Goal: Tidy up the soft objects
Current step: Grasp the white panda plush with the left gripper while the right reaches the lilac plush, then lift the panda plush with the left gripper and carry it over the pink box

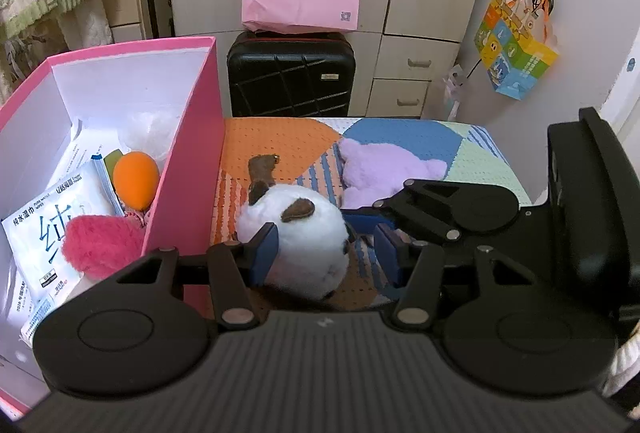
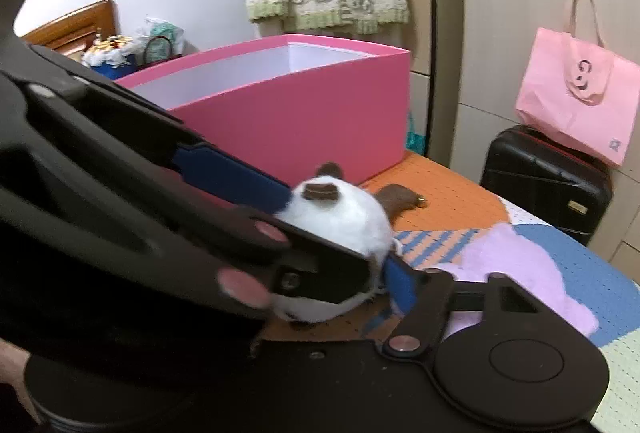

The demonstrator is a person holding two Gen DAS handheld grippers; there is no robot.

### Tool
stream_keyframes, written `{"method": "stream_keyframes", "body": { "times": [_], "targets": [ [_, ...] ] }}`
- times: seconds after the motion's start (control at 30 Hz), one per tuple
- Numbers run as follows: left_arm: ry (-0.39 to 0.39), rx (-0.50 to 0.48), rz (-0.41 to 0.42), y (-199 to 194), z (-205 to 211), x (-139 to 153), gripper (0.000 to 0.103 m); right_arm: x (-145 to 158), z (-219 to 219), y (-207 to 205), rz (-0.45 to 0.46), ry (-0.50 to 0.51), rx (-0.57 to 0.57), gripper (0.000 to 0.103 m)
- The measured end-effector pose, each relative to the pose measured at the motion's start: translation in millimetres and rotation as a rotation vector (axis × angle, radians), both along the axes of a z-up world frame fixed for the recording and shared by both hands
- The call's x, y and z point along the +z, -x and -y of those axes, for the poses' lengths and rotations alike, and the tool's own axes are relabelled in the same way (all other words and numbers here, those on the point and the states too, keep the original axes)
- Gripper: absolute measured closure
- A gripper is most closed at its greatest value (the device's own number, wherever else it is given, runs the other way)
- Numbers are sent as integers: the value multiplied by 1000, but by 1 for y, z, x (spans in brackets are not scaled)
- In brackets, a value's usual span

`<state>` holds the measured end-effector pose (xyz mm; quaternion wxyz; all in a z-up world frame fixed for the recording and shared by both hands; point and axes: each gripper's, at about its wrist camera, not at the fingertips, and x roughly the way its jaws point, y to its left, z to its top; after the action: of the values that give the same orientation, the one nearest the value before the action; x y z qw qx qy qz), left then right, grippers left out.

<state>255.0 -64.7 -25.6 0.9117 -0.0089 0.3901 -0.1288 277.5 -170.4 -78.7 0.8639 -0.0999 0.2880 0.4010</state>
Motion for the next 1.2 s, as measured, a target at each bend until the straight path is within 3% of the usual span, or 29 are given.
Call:
{"method": "stream_keyframes", "body": {
  "times": [0.13,0.33,0.63,0.97,1.2],
  "targets": [
    [55,-22,-12,2,-1,2,51,-1,8,3,-24,-18,-12,38],
    [71,-60,-22,11,3,3,50,0,15,15,-35,-31,-62,39],
    [113,-108,-26,22,2,-2,45,-6,42,35,-120,-142,-140,39],
    [63,-156,-49,25,13,-16,34,-9,50,45,-129,-178,-185,39],
    [52,-190,-91,32,16,-26,31,-12,49,72,-126,-219,-302,39]
  ]
}}
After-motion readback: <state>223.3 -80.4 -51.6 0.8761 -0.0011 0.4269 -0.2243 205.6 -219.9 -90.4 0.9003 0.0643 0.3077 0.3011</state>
